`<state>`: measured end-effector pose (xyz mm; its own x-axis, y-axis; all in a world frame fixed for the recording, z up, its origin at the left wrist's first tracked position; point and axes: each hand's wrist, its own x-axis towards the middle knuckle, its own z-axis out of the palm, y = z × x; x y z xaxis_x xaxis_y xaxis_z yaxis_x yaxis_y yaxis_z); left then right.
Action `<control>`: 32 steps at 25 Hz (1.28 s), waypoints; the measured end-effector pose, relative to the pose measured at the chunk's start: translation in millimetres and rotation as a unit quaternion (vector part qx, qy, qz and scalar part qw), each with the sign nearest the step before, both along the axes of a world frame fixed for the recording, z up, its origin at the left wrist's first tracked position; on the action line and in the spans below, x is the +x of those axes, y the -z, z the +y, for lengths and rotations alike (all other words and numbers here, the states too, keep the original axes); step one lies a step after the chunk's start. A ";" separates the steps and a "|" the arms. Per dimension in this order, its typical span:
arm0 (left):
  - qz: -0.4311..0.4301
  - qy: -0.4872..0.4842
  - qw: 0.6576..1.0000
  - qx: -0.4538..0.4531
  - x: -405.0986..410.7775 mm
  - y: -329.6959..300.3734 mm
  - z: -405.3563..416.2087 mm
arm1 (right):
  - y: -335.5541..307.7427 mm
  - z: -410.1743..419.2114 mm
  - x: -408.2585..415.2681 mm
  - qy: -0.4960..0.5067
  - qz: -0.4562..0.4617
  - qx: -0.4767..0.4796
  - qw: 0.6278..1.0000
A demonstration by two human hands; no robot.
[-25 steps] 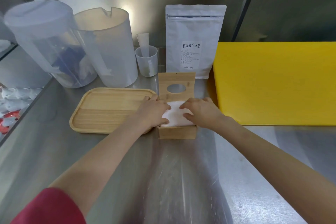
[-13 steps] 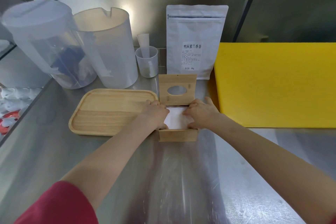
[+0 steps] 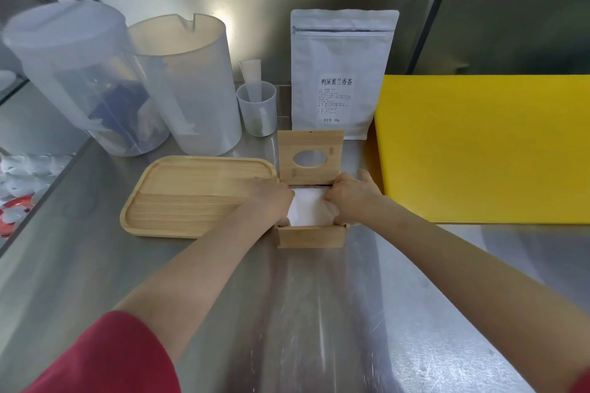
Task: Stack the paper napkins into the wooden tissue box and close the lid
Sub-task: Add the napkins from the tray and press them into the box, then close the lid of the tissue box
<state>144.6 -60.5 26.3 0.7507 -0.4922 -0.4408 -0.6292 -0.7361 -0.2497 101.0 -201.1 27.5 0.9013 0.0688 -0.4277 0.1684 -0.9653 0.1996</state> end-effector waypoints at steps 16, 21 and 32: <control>-0.121 -0.099 0.907 -0.392 5.9 -40.1 18.7 | -49.3 -15.8 -2.9 0.111 -0.336 0.311 0.882; -0.110 -0.117 0.919 -0.360 22.4 -42.9 10.1 | -48.3 -21.7 17.2 0.108 -0.298 0.291 0.903; -0.053 -0.124 0.871 -0.472 6.5 -40.5 25.7 | -42.9 -25.4 1.2 0.113 -0.280 0.360 0.883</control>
